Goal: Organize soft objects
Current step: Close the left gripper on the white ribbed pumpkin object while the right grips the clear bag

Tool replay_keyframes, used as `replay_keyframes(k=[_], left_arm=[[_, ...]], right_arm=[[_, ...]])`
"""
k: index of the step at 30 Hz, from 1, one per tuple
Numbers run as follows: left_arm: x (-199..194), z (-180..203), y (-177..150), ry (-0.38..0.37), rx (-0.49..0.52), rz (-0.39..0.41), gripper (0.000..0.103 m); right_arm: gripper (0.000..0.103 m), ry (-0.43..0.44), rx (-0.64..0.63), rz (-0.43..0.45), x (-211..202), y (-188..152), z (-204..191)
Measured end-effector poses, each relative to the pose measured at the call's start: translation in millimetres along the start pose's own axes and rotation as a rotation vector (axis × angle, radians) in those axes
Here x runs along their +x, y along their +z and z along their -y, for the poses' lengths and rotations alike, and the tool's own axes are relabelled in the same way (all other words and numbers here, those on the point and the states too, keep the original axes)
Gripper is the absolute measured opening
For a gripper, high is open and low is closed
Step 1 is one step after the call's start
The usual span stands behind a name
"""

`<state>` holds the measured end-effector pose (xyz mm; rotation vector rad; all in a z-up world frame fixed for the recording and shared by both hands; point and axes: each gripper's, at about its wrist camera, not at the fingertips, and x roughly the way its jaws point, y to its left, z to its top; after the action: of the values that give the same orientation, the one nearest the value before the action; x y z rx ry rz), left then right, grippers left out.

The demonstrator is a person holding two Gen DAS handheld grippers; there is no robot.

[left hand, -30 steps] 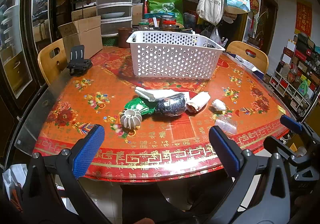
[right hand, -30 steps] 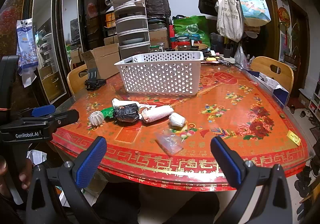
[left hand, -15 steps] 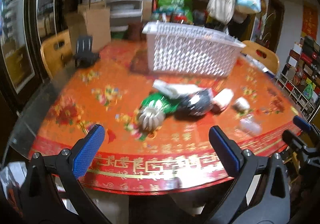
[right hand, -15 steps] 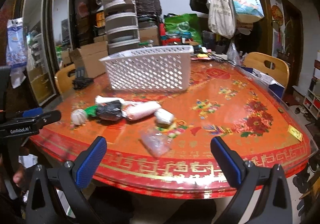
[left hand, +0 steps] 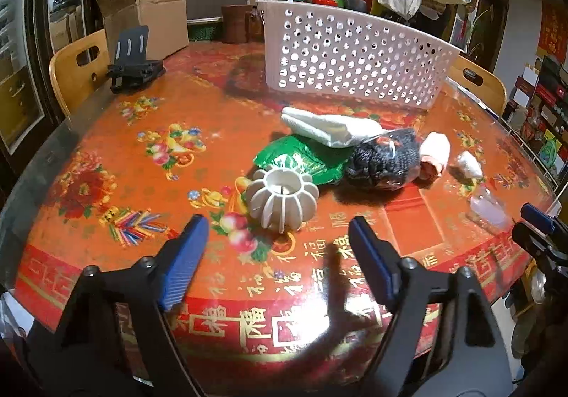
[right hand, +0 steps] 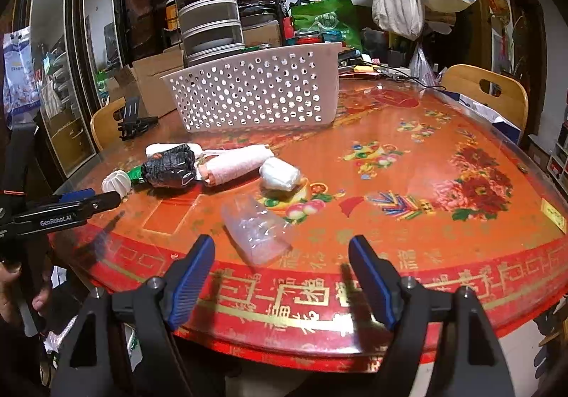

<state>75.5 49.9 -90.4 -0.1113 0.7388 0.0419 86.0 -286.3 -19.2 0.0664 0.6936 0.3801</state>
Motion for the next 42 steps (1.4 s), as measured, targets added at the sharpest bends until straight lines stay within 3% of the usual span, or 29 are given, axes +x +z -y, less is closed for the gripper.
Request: replay_keyframes(k=[6, 11, 22, 31, 34, 42], left_arm=[[3.9, -1.2, -1.5, 0.001, -0.002, 0.022, 0.066], [1.6, -1.4, -3.9, -0.012, -0.008, 0.043, 0.037], [-5.0, -0.5, -10.7, -0.024, 0.003, 0.077, 0.036], [-4.8, -3.9, -10.4, -0.047, -0.003, 0.074, 0.036], [-4.2, -6.1, -9.0, -0.051, -0.01, 0.072, 0.036], [-10.2, -10.6, -4.4, -0.049, -0.025, 0.085, 0.036]], right_arm=[[0.078, 0.006, -0.001, -0.01, 7.8, 0.5, 1.2], [0.078, 0.006, -0.014, -0.016, 13.0, 0.5, -1.7], [0.078, 0.017, -0.055, -0.019, 20.7, 2.0, -11.9], [0.061, 0.014, -0.097, -0.013, 28.2, 3.7, -19.8], [0.046, 0.015, -0.11, -0.009, 30.9, 5.2, -20.6], [0.039, 0.055, -0.157, -0.003, 31.9, 5.1, -30.5]])
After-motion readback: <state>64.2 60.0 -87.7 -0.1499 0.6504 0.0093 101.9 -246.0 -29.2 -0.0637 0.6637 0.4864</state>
